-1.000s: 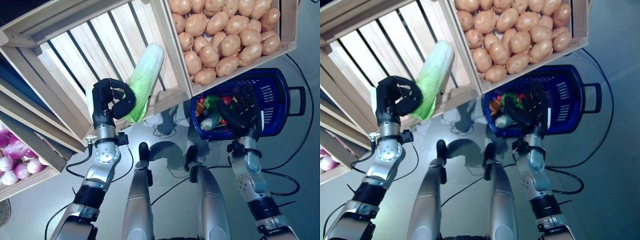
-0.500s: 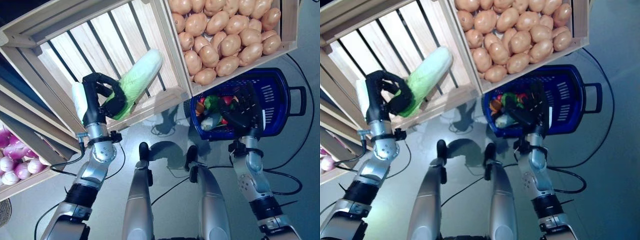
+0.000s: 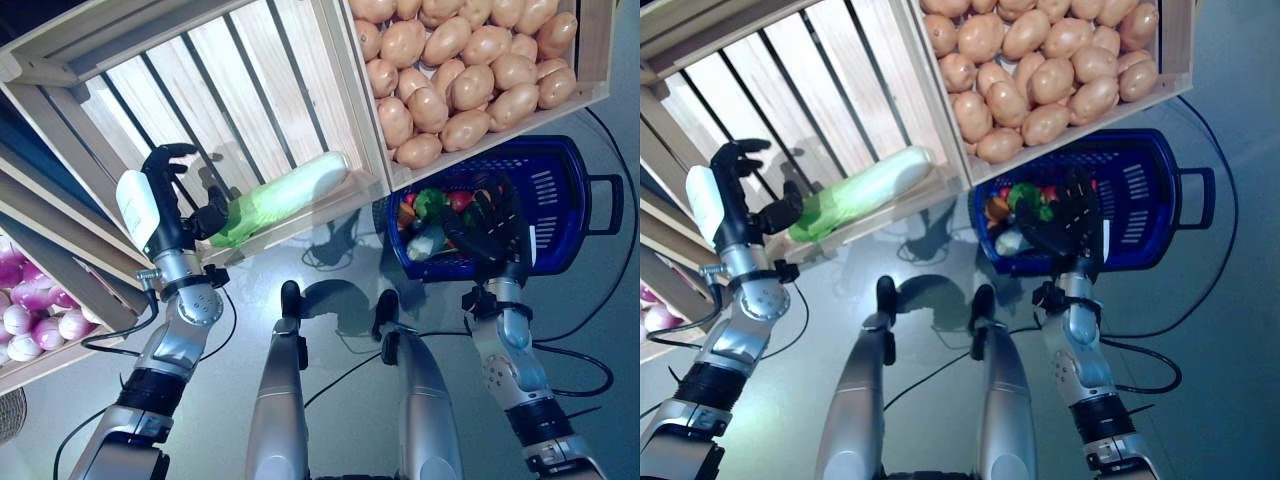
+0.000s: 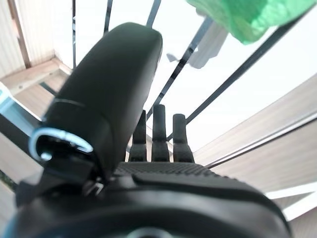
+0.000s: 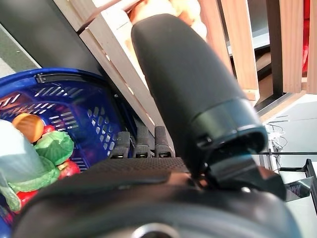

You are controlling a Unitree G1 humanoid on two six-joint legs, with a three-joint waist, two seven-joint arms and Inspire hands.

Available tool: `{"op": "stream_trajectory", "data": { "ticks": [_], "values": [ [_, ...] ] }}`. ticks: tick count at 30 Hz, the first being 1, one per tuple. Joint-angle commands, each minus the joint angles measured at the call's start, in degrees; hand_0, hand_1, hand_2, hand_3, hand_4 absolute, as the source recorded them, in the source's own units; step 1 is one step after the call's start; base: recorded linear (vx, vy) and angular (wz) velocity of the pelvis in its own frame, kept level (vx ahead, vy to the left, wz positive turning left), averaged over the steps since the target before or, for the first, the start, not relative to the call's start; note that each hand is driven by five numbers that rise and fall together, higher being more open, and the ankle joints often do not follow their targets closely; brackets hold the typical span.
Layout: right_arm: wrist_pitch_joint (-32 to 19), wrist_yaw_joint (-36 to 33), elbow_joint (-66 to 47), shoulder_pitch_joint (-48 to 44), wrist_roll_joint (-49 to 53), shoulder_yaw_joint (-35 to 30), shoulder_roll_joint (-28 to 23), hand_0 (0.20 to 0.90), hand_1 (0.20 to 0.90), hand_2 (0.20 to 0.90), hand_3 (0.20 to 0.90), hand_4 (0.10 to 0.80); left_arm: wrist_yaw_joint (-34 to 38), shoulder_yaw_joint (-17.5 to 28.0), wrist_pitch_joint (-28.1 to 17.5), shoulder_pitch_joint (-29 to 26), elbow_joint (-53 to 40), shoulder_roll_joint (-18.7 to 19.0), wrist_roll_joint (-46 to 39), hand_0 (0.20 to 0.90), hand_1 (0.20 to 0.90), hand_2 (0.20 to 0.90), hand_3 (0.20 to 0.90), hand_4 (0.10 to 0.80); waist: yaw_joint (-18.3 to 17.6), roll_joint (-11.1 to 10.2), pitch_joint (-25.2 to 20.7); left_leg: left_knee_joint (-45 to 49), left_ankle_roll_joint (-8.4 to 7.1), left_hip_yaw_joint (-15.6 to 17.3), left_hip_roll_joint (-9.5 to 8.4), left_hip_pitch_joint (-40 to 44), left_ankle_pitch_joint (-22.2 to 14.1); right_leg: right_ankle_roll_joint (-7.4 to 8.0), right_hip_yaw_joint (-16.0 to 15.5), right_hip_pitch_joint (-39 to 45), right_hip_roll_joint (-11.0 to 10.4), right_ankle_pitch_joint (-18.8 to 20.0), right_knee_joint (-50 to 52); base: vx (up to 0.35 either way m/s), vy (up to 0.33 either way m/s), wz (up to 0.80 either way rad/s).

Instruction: Put vegetables into the basket

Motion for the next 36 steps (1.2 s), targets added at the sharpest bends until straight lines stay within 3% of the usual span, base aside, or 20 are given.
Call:
{"op": "stream_trajectory", "data": {
  "ticks": [1,10,15,20,29,36],
  "values": [
    [-3.7,0.5,-10.3,0.1,-1.4,-4.0,-3.3,0.9,0.9,0.9,0.9,0.8,4.3,3.5,-1.1,-2.1,-6.0,3.5,5.1,0.9,0.9,0.9,0.9,0.8,-0.9,1.1,0.0,1.7,0.71,1.2,-1.23,-1.4,-0.5,0.66,-1.2,3.8,-0.1,2.3,-3.2,0.0,0.0,0.0],
    [-3.3,1.1,-10.7,0.6,-1.2,-4.4,-3.8,0.9,0.9,0.9,0.9,0.8,0.2,3.0,0.2,-2.2,-5.1,5.2,5.5,0.9,0.9,0.9,0.9,0.8,-1.2,1.4,0.0,1.2,0.57,1.4,-1.05,-1.6,-0.1,0.81,-1.1,3.4,-0.1,2.5,-3.5,0.0,0.0,0.0],
    [-2.6,1.0,-11.5,0.5,-2.0,-4.9,-3.8,0.9,0.9,0.9,0.9,0.8,-13.9,0.8,0.9,-1.9,-6.7,4.6,-1.6,0.9,0.9,0.9,0.9,0.8,-1.2,1.8,0.0,0.9,0.76,1.5,-1.17,-1.9,0.1,0.96,-1.1,3.1,-0.2,2.7,-3.8,0.0,0.0,0.0],
    [-1.6,1.1,-11.6,-0.2,-2.2,-5.0,-4.3,0.9,0.9,0.9,0.9,0.8,-21.7,-1.2,2.7,-3.0,-7.3,5.2,-4.7,0.9,0.9,0.9,0.9,0.8,-1.5,2.3,0.0,0.6,0.91,1.8,-1.2,-2.1,0.3,1.05,-1.0,2.8,-0.3,2.9,-3.8,0.0,0.0,0.0],
    [-1.0,1.6,-10.9,-0.8,-2.3,-5.1,-4.9,0.9,0.9,0.9,0.9,0.8,-27.0,-3.0,4.4,-5.6,-5.7,6.3,-8.5,0.9,0.9,0.9,0.9,0.8,-2.2,2.6,0.0,1.2,1.16,2.4,-0.85,-2.4,0.1,0.92,-0.5,2.4,-0.3,2.7,-3.4,0.0,0.0,0.0],
    [-0.9,1.7,-10.5,-1.3,-1.9,-4.8,-5.2,0.9,0.9,0.9,0.9,0.8,-23.3,-4.3,6.1,-7.5,-2.6,7.0,-3.7,0.9,0.9,0.9,0.9,0.8,-2.6,2.3,0.0,1.5,1.12,2.4,-0.67,-2.7,0.1,0.9,-0.2,2.2,-0.2,2.8,-3.3,0.0,0.0,0.0]
  ]
}}
